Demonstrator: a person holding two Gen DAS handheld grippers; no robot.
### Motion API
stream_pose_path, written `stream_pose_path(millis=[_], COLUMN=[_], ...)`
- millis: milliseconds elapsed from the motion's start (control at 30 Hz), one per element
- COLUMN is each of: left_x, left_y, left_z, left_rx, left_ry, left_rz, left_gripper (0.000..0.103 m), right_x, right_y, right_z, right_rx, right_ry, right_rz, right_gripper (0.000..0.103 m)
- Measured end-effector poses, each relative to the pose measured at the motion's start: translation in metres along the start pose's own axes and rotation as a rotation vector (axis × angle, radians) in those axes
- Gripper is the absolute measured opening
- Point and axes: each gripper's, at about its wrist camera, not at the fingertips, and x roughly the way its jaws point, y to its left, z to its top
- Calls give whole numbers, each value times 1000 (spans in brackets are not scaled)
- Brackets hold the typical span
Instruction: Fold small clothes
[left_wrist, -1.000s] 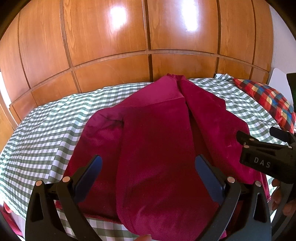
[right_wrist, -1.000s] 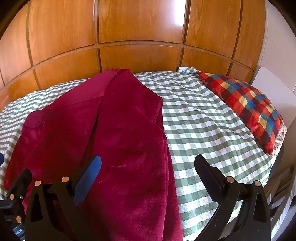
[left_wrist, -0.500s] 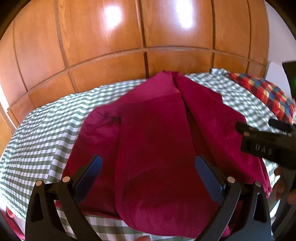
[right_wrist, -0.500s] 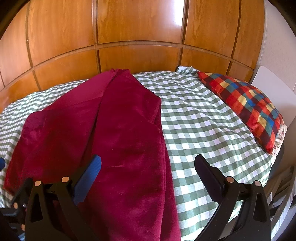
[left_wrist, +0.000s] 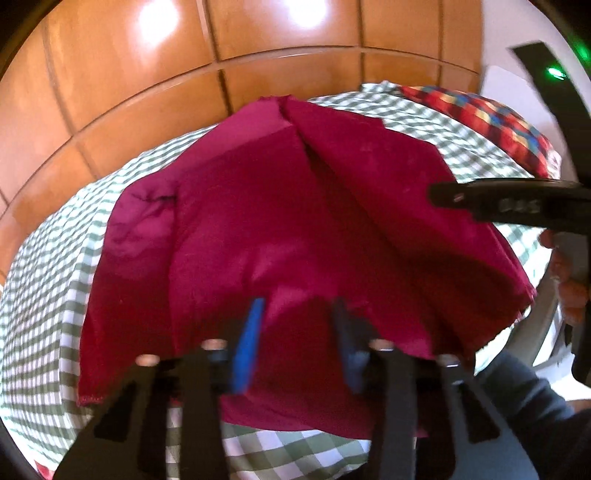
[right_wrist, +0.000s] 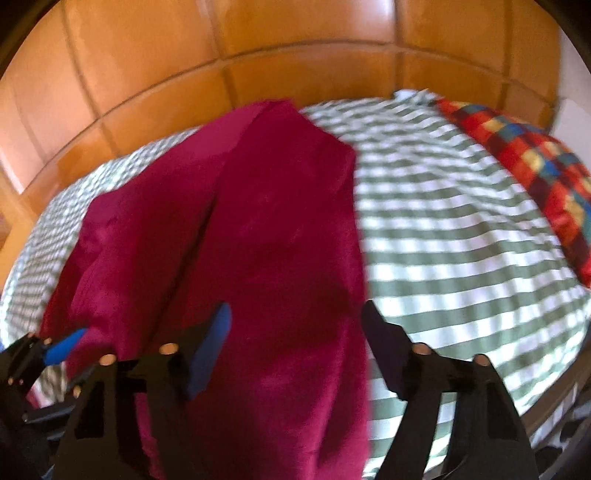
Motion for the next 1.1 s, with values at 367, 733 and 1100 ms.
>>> stream_pose_path(millis=[367, 733, 1100], left_x=[-55, -57, 36], left_y=[96, 304, 417], left_z=[28, 79, 125], left_rx=[-283, -635, -759], left_ry=[-160, -263, -27], left_rz=[-170, 198, 498], left_gripper=[2, 0, 11], right_x=[-17, -17, 3], right_y=[-7, -67, 1], right_z=[21, 68, 24], right_rx=[-85, 32, -132], right_ry=[-43, -91, 37], right_rz=[4, -100, -14], right_gripper=[0, 0, 60])
